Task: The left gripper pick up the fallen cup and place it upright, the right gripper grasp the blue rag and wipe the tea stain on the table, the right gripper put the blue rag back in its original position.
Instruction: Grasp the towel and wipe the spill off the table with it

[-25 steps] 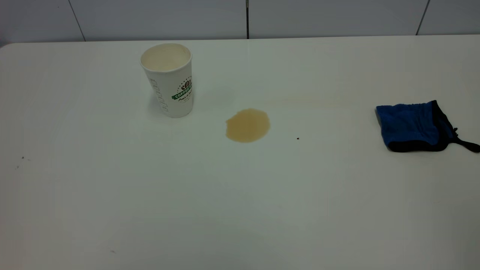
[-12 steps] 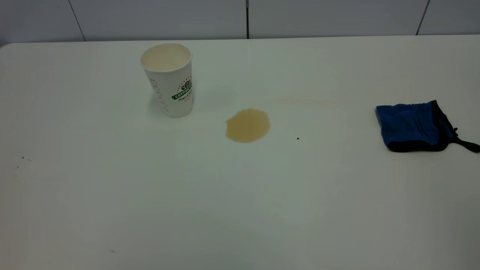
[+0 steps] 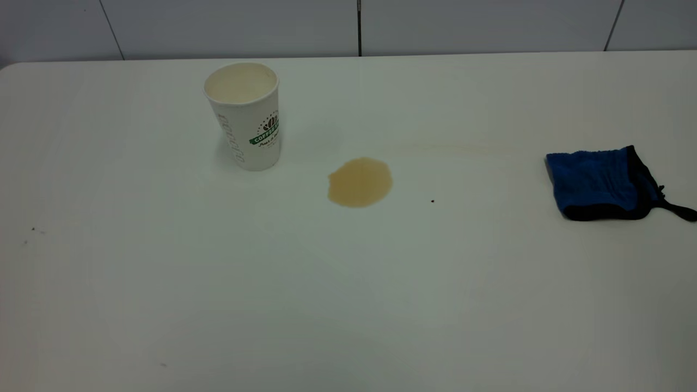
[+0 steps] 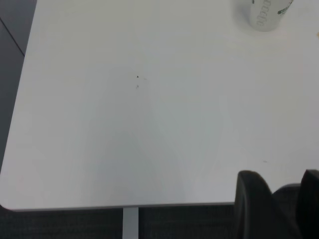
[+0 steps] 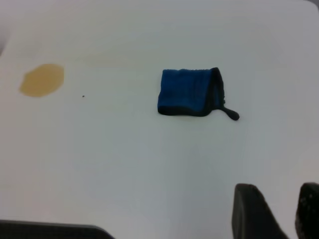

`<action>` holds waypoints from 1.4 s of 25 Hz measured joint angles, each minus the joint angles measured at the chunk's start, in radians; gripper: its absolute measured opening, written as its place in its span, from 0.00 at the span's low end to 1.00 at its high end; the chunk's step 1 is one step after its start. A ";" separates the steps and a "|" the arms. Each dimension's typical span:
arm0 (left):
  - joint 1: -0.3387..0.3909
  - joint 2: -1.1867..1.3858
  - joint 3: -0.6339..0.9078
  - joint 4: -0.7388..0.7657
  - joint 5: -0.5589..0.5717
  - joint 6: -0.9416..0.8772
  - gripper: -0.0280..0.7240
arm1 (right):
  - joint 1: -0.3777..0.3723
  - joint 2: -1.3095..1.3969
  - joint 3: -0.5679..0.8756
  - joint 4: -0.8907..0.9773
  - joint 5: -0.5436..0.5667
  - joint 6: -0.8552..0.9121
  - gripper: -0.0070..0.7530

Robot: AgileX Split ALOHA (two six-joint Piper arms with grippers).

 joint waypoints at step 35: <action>0.000 0.000 0.000 0.000 0.001 -0.001 0.36 | 0.064 2.317 -1.101 0.029 -0.264 -0.013 0.90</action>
